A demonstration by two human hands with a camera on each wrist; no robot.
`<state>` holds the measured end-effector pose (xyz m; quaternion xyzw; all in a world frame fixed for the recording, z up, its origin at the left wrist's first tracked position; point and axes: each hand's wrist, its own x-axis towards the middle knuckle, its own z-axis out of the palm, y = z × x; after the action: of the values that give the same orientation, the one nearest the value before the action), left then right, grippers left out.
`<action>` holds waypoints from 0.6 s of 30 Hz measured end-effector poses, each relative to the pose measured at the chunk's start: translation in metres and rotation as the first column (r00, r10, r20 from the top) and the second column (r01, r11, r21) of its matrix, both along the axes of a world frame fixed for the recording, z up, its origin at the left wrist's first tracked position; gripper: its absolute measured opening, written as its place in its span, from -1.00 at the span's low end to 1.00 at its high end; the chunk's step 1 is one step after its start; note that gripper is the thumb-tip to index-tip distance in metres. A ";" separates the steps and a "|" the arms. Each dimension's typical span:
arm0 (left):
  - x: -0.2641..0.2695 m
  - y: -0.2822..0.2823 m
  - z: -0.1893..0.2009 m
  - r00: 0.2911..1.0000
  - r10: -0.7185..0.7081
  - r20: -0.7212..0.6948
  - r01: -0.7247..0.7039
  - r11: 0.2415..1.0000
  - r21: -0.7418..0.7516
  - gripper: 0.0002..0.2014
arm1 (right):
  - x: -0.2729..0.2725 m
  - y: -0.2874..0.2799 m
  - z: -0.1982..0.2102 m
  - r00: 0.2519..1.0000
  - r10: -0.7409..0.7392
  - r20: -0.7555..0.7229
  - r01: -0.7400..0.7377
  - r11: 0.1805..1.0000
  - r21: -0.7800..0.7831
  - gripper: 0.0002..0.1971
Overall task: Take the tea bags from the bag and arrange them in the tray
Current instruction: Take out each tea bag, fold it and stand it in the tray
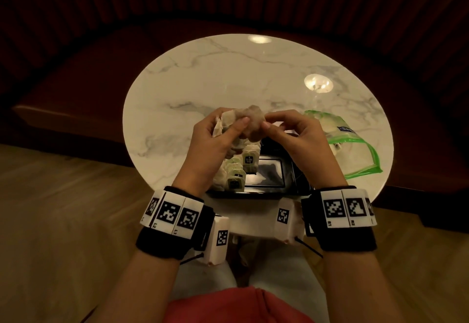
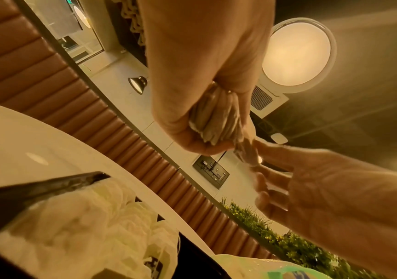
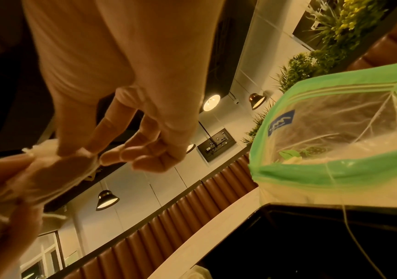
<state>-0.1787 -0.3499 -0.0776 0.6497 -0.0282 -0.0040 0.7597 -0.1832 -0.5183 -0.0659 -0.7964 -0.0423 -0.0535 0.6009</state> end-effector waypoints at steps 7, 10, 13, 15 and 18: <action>0.003 0.007 -0.010 0.978 0.064 -0.201 -0.091 0.988 -0.127 -0.93 | 0.004 -0.008 -0.020 0.991 -0.030 -0.130 0.031 1.000 0.004 -0.80; 0.005 0.014 -0.016 0.962 0.106 -0.251 -0.138 0.984 -0.116 -0.95 | 0.007 -0.009 -0.040 0.971 -0.055 -0.234 0.037 0.996 -0.080 -0.83; 0.004 0.020 -0.023 0.953 0.144 -0.267 -0.164 0.985 -0.056 -0.93 | 0.007 -0.007 -0.056 0.956 -0.078 -0.282 0.024 0.981 -0.191 -0.83; 0.005 0.022 -0.026 0.953 0.160 -0.257 -0.165 0.986 0.002 -0.92 | 0.006 -0.007 -0.061 0.954 -0.076 -0.291 -0.013 0.956 -0.292 -0.90; 0.007 0.023 -0.026 0.955 0.156 -0.252 -0.159 0.987 0.008 -0.93 | 0.005 -0.006 -0.067 0.945 -0.071 -0.320 -0.065 0.916 -0.395 -0.89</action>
<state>-0.1718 -0.3270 -0.1037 0.6393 0.1204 -0.0256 0.7590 -0.1782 -0.5239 -0.1328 -0.9001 0.0493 0.0883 0.4237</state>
